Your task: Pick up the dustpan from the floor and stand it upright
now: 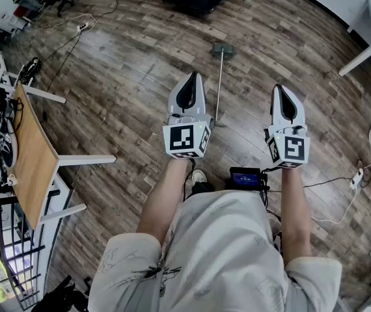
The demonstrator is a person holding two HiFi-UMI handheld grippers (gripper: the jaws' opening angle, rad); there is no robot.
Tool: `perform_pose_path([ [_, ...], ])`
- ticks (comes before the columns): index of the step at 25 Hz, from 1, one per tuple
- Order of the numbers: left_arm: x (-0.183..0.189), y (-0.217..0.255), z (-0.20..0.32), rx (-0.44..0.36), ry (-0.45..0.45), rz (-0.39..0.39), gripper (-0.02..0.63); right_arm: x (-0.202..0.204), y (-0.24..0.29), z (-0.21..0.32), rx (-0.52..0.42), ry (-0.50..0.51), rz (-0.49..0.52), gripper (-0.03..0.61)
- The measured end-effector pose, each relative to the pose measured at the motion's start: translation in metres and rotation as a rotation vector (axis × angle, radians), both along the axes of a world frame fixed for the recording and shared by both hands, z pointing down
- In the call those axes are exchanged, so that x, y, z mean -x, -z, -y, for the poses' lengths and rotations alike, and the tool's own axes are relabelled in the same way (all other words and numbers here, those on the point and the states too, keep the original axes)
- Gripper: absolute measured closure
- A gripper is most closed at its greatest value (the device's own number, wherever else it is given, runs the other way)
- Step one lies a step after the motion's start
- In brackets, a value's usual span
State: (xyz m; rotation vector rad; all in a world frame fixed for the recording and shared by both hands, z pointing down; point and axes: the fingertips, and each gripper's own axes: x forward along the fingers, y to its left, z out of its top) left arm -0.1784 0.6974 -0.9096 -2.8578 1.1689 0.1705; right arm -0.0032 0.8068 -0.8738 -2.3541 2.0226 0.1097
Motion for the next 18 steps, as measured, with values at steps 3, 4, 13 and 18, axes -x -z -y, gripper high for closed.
perform_pose_path([
  [3, -0.012, -0.004, -0.005, -0.002, -0.003, -0.002, 0.595, -0.011, -0.005, -0.004, 0.001, 0.002, 0.002, 0.574],
  [4, -0.016, -0.005, -0.003, -0.002, -0.003, -0.001, 0.595, -0.015, -0.006, -0.002, 0.002, 0.002, 0.002, 0.574],
  [13, -0.048, -0.016, 0.017, 0.005, -0.006, 0.007, 0.595, -0.044, -0.016, 0.019, 0.006, 0.006, 0.007, 0.574],
  [18, -0.112, -0.025, 0.019, 0.012, -0.006, 0.02, 0.595, -0.106, -0.025, 0.021, 0.003, 0.012, 0.017, 0.572],
])
